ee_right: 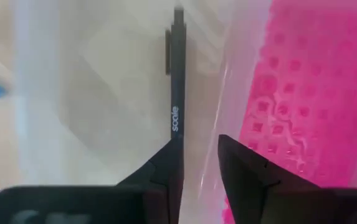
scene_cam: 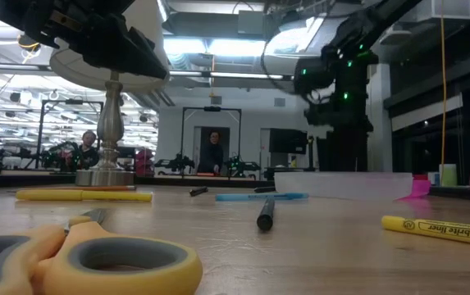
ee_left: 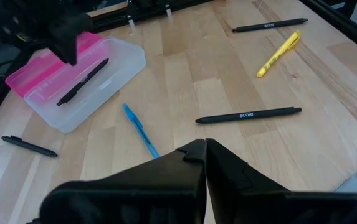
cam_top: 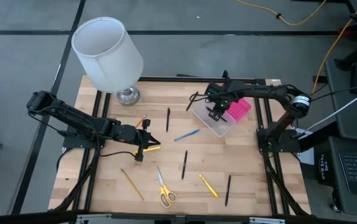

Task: Pick & place school supplies into a supply box
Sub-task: Put the black pen into the pink supply box

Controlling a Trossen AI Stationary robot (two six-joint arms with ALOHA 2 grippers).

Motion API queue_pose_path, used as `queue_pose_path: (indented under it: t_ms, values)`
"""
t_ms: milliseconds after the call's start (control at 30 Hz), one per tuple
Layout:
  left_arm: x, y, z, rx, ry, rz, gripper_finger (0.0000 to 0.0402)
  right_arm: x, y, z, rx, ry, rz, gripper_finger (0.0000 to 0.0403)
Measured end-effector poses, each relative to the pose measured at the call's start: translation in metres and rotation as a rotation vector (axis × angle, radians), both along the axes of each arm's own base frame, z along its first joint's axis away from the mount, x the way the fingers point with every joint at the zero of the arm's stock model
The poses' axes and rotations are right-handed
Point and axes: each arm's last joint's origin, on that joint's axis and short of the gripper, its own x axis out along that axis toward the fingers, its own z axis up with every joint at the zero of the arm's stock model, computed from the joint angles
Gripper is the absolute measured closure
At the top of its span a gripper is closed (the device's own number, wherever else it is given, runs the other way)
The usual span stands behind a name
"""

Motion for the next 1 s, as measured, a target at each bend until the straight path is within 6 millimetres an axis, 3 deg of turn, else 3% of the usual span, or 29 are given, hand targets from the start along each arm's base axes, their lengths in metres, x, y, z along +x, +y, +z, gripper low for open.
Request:
queue_pose_path:
  t_ms: [267, 500, 800, 1000]
  values:
    - [0.0, 0.0, 0.0, 0.001, 0.001, 0.0, 0.0398, -0.011, 0.025, 0.05, -0.079, -0.187, 0.032, 0.0299]
    - [0.0, 0.0, 0.0, -0.001, 0.001, -0.003, 0.0398, -0.019, 0.064, 0.082, -0.155, -0.34, 0.173, 0.0299]
    - [0.0, 0.0, 0.0, -0.001, 0.001, -0.003, 0.0398, -0.028, 0.126, 0.078, -0.137, -0.406, 0.458, 0.03]
    - [0.0, 0.0, 0.0, 0.0, 0.001, -0.004, 0.0398, -0.035, 0.16, 0.067, -0.051, -0.36, 0.479, 0.0324]
